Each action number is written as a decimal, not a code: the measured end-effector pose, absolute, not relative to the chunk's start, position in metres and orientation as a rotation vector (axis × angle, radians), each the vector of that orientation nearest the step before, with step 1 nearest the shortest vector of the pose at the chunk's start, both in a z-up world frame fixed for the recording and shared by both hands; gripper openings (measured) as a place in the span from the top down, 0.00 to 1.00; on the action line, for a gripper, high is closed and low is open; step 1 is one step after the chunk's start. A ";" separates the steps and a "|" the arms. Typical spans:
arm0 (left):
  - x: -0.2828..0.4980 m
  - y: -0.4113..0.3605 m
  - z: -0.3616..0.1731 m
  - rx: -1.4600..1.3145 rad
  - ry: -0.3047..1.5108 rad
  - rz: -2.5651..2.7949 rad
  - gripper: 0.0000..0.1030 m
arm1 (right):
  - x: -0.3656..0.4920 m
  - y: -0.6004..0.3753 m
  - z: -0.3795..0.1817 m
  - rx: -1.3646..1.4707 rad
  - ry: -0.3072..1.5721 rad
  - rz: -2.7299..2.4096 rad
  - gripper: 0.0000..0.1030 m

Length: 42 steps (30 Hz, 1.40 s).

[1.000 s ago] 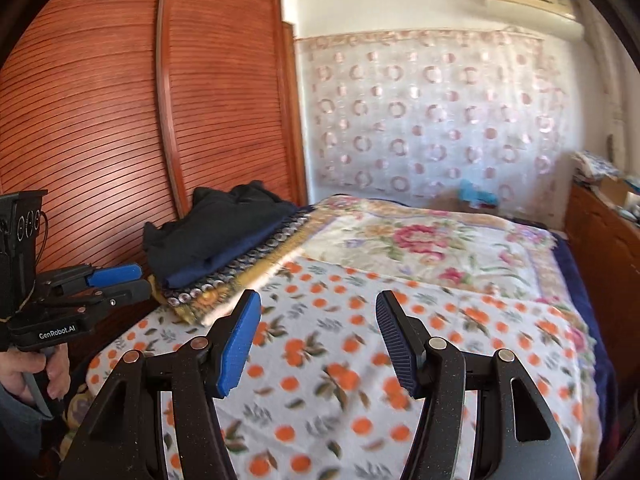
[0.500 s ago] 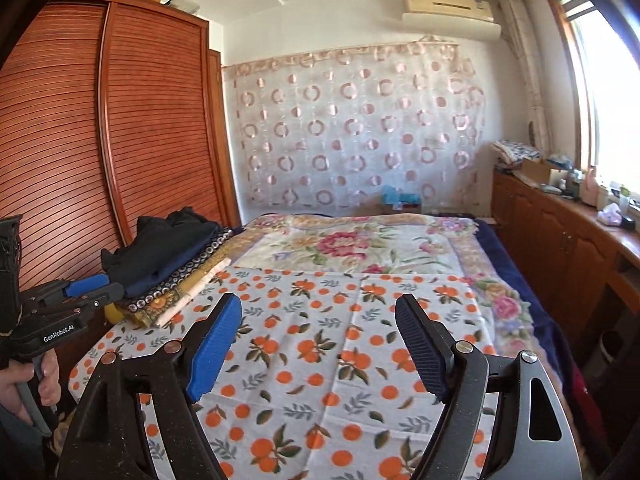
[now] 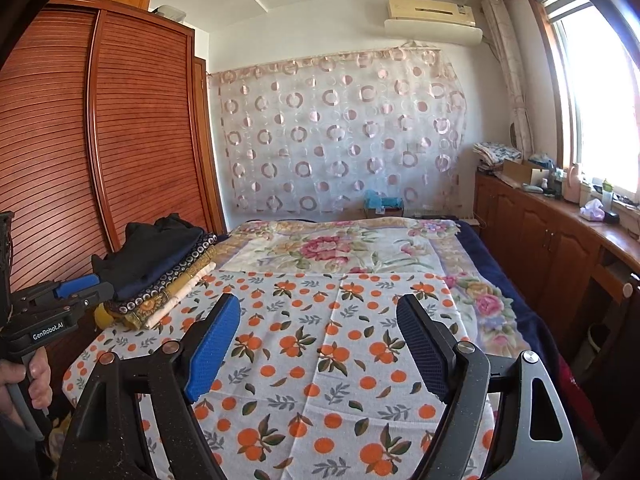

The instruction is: Fold small clothes

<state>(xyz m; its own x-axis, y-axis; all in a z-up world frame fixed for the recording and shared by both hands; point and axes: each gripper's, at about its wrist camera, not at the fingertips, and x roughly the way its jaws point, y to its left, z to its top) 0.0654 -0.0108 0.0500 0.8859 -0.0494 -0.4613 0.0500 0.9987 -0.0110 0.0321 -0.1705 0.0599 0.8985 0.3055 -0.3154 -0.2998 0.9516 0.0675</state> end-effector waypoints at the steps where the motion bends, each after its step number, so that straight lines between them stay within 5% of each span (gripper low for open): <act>1: 0.065 -0.011 0.050 0.000 0.479 -0.053 0.58 | 0.034 -0.173 0.058 0.019 0.330 0.315 0.20; 42: 0.054 -0.017 0.058 -0.008 0.460 -0.050 0.58 | 0.050 -0.207 0.053 0.001 0.317 0.352 0.20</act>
<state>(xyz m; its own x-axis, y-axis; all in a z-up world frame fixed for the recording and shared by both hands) 0.0535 -0.0166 0.0583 0.8949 -0.0501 -0.4434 0.0465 0.9987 -0.0190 0.0501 -0.2072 0.0534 0.8898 0.3395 -0.3049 -0.3390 0.9391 0.0562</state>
